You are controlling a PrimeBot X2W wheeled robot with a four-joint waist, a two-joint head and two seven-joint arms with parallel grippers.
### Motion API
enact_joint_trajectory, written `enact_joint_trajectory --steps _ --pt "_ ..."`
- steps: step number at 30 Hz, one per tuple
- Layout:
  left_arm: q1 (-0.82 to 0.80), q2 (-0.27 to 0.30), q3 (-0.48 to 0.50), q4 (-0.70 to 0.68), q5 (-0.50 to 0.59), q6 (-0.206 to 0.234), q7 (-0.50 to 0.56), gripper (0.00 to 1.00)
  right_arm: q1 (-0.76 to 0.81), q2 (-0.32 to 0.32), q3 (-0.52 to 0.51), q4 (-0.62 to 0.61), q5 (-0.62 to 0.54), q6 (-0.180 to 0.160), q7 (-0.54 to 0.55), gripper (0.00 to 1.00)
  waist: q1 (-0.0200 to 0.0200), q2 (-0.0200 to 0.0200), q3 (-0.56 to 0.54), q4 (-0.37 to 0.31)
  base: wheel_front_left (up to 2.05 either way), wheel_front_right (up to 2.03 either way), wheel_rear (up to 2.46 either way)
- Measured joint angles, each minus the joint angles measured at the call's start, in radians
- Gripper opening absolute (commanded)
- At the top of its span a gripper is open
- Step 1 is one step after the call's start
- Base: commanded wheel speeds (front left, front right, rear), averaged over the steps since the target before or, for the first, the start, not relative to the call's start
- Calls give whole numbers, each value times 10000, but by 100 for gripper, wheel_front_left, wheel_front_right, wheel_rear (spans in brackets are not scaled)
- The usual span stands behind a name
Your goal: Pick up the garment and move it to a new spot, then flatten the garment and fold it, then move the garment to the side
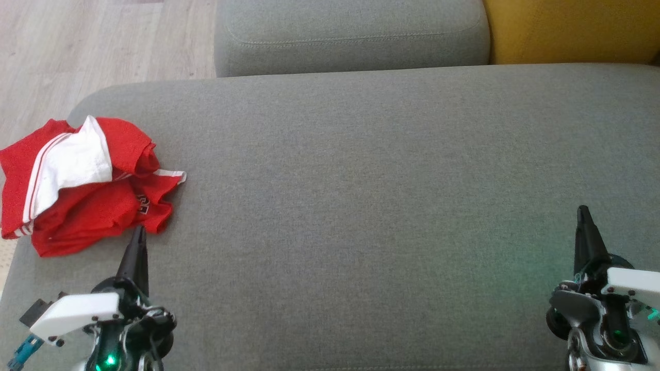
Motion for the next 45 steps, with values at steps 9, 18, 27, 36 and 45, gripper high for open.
enact_joint_trajectory --steps 9,18,27,36,45 --pt "0 0 0 0 0 0 0 0 0 0 0 0 0 0 -2 0 0 0 0 0 0 0 0" --pt "0 0 0 0 0 0 0 0 0 0 0 0 0 0 0 0 0 0 0 0 0 0 0" --pt "0 0 0 0 0 0 0 0 0 0 0 0 0 0 -2 0 0 0 0 0 0 0 0" --pt "0 0 0 0 0 0 0 0 0 0 0 0 0 0 0 0 0 0 0 0 0 0 0" --pt "0 0 0 0 0 0 0 0 0 0 0 0 0 0 -2 0 0 0 0 0 0 0 0"
